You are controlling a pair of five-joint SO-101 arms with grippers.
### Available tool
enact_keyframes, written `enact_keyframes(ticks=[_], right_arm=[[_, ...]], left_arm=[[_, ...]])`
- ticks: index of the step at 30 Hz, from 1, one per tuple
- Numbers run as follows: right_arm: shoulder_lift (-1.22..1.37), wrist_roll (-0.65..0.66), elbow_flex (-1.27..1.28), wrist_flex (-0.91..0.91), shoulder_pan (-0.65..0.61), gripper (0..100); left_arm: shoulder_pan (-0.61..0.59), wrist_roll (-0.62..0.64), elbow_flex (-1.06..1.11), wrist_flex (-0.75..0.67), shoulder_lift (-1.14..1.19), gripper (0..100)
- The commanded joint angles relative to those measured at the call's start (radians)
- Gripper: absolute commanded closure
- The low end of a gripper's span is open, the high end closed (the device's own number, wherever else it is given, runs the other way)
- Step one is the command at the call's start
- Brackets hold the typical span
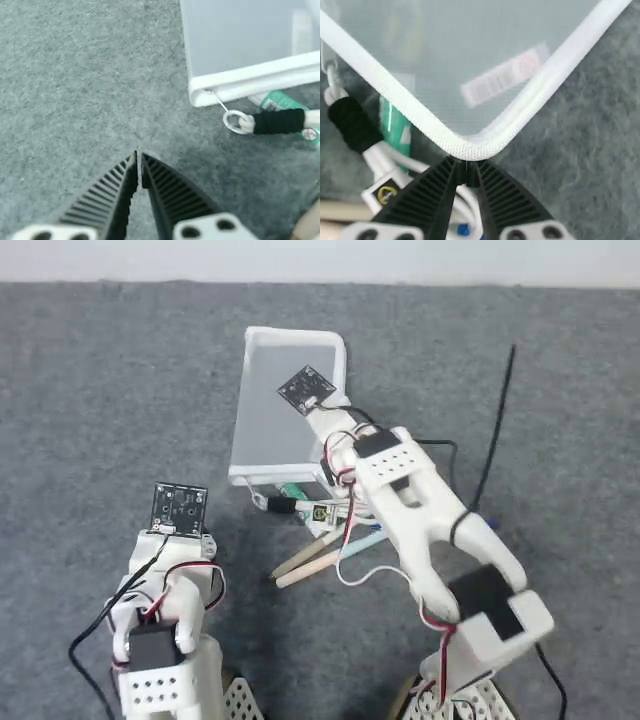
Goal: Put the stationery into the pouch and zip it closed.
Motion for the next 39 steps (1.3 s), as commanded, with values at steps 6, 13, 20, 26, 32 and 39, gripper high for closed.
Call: enact_keyframes(ticks=[6,13,20,26,32,39], right_arm=[[-0.058,-0.009,-0.213,0.188,0.024,90.8],[-0.122,-0.005,-0.212,0.308,-0.074,84.5],[-0.087,-0.009,-0.210,0.314,-0.177,84.5],[-0.038,-0.003,-0.213,0.265,-0.242,84.3],[0.059,-0.002,-0.212,0.174,-0.251,84.3],[0.119,-0.002,-0.218,0.168,-0.251,84.3]], left_arm=[[0.000,0.014,-0.061,-0.043,-0.015,99],[-0.006,0.014,-0.059,-0.051,-0.015,99],[-0.006,0.014,-0.059,-0.051,-0.015,99],[-0.006,0.014,-0.059,-0.052,-0.015,99],[-0.003,0.014,-0.059,-0.052,-0.015,99],[-0.003,0.014,-0.059,-0.052,-0.015,99]])
